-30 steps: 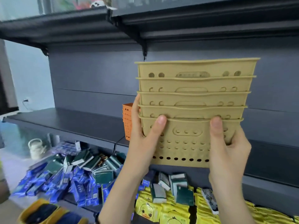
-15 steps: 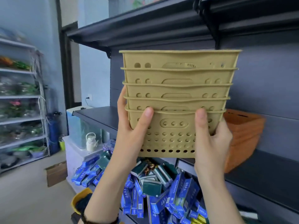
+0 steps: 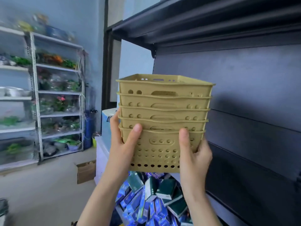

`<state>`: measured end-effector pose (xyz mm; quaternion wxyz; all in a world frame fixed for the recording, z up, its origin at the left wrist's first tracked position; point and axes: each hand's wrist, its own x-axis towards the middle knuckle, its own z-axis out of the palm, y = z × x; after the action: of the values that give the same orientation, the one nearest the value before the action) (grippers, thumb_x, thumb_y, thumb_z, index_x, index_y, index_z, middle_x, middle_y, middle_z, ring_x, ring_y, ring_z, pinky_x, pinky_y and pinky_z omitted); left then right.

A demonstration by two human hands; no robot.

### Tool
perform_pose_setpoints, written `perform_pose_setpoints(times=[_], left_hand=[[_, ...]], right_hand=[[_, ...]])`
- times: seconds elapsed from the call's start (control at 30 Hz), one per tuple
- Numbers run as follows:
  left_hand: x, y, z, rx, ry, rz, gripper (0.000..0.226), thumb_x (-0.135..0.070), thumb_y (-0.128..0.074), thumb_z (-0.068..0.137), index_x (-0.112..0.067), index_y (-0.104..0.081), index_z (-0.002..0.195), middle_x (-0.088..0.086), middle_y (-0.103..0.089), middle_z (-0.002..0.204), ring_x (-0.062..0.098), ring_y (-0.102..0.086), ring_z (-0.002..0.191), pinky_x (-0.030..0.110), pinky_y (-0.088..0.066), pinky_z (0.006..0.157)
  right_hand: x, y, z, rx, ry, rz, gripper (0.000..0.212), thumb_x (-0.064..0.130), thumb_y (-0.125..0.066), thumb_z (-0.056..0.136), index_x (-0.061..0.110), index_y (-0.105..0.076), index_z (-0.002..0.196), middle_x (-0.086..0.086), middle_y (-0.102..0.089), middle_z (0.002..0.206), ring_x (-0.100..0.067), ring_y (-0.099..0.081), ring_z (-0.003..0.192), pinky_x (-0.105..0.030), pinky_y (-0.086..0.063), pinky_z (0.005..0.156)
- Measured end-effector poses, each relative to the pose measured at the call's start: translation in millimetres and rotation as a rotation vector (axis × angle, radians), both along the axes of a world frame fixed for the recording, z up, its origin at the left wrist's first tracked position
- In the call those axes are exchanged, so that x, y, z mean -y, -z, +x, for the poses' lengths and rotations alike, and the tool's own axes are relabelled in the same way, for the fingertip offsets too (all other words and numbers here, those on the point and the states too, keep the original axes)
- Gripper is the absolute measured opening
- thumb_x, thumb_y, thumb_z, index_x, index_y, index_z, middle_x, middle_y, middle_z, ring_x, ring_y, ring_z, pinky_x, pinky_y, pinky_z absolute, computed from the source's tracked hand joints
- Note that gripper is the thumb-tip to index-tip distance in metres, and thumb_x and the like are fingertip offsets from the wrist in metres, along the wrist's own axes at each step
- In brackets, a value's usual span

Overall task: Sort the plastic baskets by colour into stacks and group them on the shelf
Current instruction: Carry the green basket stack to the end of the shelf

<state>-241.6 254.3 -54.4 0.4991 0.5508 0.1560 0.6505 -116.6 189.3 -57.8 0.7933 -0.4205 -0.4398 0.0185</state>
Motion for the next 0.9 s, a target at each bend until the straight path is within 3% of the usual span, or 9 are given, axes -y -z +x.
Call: perform_pose_setpoints(times=[0.13,0.23,0.33,0.43,0.57,0.7,0.83,0.9], left_hand=[[-71,8,-15,-0.025,0.01,-0.011,0.079,-0.055,-0.063,0.066,-0.036,-0.036,0.138,-0.015,-0.061,0.131,0.0,-0.061,0.113,0.03,-0.052,0.095],[-133,13,-26,-0.039,0.063,-0.031,0.07,-0.051,-0.065,0.072,-0.039,-0.038,0.135,-0.015,-0.061,0.129,0.002,-0.062,0.113,0.04,-0.051,0.098],[-196,11,-34,-0.079,0.138,-0.056,0.058,-0.051,-0.068,0.075,-0.051,-0.041,0.127,-0.025,-0.064,0.118,-0.001,-0.064,0.107,0.046,-0.049,0.099],[-252,7,-40,-0.126,0.227,-0.113,0.047,-0.06,-0.07,0.067,-0.074,-0.042,0.102,-0.042,-0.062,0.105,-0.009,-0.063,0.102,0.043,-0.048,0.1],[-321,13,-39,-0.135,0.321,-0.081,0.067,-0.058,-0.067,0.065,-0.052,-0.043,0.127,-0.02,-0.063,0.123,0.001,-0.065,0.107,0.038,-0.051,0.095],[-363,26,-23,-0.116,0.396,-0.09,0.062,-0.046,-0.074,0.074,-0.043,-0.044,0.129,-0.022,-0.067,0.115,-0.004,-0.067,0.097,0.021,-0.056,0.076],[-394,36,10,-0.136,0.451,-0.039,0.081,-0.056,-0.068,0.065,-0.037,-0.037,0.138,-0.022,-0.064,0.122,-0.004,-0.061,0.111,0.019,-0.052,0.086],[-405,38,29,-0.147,0.485,-0.022,0.083,-0.055,-0.068,0.068,-0.042,-0.031,0.141,-0.017,-0.056,0.136,0.001,-0.054,0.124,0.03,-0.046,0.101]], right_hand=[[-72,10,-16,-0.018,0.027,0.009,0.049,0.053,-0.061,0.076,0.02,-0.067,0.111,0.025,-0.073,0.097,0.008,-0.066,0.092,-0.008,-0.046,0.077],[-128,16,-30,-0.046,0.087,0.009,0.052,0.053,-0.061,0.076,0.017,-0.068,0.113,0.024,-0.073,0.099,0.007,-0.066,0.094,-0.01,-0.047,0.08],[-182,17,-44,-0.084,0.158,-0.011,0.052,0.055,-0.062,0.075,0.019,-0.068,0.113,0.021,-0.074,0.1,0.003,-0.067,0.097,-0.016,-0.05,0.083],[-230,15,-56,-0.135,0.211,-0.035,0.049,0.057,-0.063,0.073,0.025,-0.069,0.109,0.022,-0.074,0.099,0.004,-0.067,0.095,-0.013,-0.049,0.08],[-286,22,-66,-0.168,0.266,-0.049,0.047,0.059,-0.07,0.074,0.027,-0.068,0.109,0.02,-0.074,0.098,0.004,-0.068,0.092,-0.009,-0.049,0.074],[-324,33,-57,-0.189,0.308,-0.096,0.044,0.049,-0.065,0.074,0.027,-0.067,0.111,0.018,-0.074,0.098,0.003,-0.068,0.092,-0.013,-0.05,0.073],[-351,39,-22,-0.196,0.332,-0.171,0.045,0.058,-0.065,0.076,0.029,-0.067,0.11,0.014,-0.074,0.104,-0.001,-0.068,0.098,-0.024,-0.053,0.083],[-360,39,1,-0.2,0.336,-0.217,0.053,0.066,-0.063,0.073,0.03,-0.065,0.111,0.015,-0.073,0.108,-0.003,-0.068,0.102,-0.031,-0.053,0.088]])
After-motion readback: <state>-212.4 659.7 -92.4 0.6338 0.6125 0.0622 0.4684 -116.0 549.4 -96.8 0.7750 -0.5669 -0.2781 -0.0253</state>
